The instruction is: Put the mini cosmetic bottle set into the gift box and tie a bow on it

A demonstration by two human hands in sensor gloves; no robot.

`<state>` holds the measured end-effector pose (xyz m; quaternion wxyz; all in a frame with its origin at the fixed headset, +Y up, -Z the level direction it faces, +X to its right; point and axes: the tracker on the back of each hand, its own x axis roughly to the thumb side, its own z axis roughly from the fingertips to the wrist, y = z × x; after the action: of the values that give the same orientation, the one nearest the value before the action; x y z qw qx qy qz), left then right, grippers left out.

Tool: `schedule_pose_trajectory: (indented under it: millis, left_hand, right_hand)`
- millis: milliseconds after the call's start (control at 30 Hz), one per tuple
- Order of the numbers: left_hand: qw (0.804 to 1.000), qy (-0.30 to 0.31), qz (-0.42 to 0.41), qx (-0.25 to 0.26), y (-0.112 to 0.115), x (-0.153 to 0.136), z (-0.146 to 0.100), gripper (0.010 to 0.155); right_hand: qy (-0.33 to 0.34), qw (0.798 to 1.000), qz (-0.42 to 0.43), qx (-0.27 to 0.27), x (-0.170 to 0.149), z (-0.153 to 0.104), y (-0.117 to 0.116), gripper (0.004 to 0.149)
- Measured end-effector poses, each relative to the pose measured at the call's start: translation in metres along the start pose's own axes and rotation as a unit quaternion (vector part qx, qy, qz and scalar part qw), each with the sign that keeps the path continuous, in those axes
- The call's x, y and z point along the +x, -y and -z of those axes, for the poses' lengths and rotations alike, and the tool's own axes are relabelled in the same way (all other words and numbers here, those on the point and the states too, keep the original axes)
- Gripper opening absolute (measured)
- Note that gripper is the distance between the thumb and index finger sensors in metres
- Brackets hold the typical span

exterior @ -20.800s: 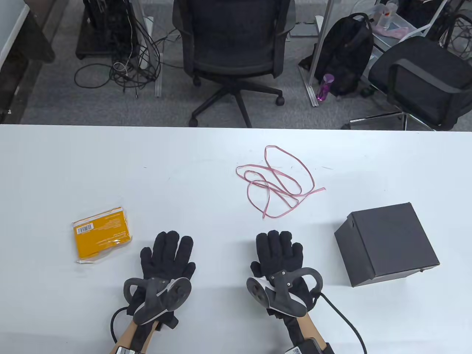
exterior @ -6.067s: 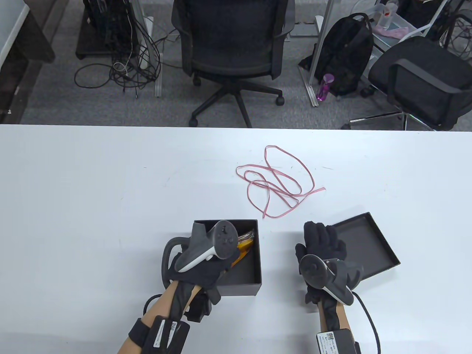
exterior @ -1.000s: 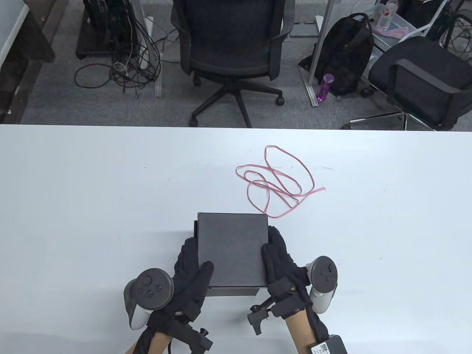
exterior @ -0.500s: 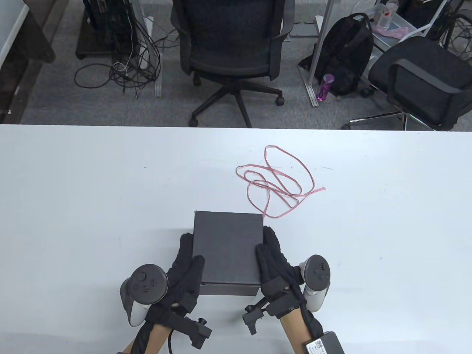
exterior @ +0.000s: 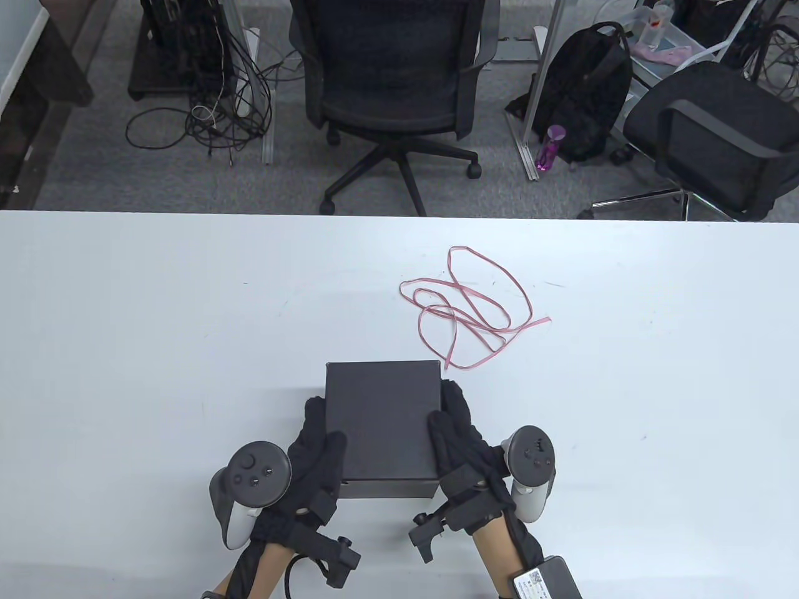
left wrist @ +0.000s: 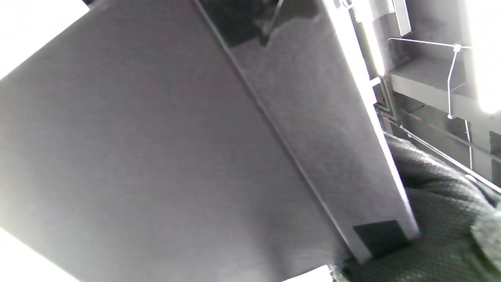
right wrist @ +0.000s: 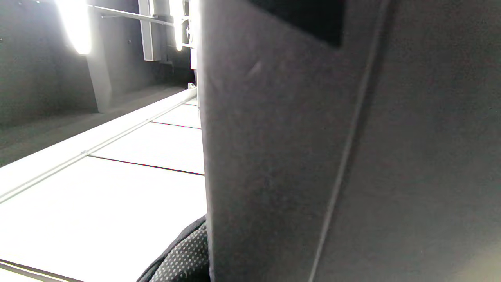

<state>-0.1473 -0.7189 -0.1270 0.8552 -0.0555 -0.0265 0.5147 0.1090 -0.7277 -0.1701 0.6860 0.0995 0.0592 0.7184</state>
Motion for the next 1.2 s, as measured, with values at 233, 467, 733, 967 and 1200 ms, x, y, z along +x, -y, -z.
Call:
schedule_pose_trajectory:
  millis: [233,467,733,967,1200]
  left_hand:
    - [1.000,-0.014,0.024,0.005,0.002,-0.002,0.003,0.069]
    - [0.998,-0.030,0.053,0.009,0.006,-0.003,0.003,0.069]
    - [0.996,-0.032,0.076,0.020,0.010,0.000,0.002,0.070]
    - [0.994,-0.017,0.102,0.035,0.008,0.000,0.000,0.071]
    - [0.994,0.061,0.038,0.078,-0.022,-0.005,0.001,0.070]
  right_hand:
    - [-0.017,1.000,-0.017,-0.002,-0.008,0.002,0.000,0.066]
    - [-0.035,0.999,-0.016,0.011,-0.016,0.003,-0.003,0.067]
    - [-0.038,0.998,-0.028,0.030,-0.017,0.004,-0.005,0.069]
    - [-0.027,0.998,-0.062,0.002,-0.016,0.003,0.000,0.070]
    - [0.043,0.981,-0.172,-0.081,0.009,0.003,0.041,0.068]
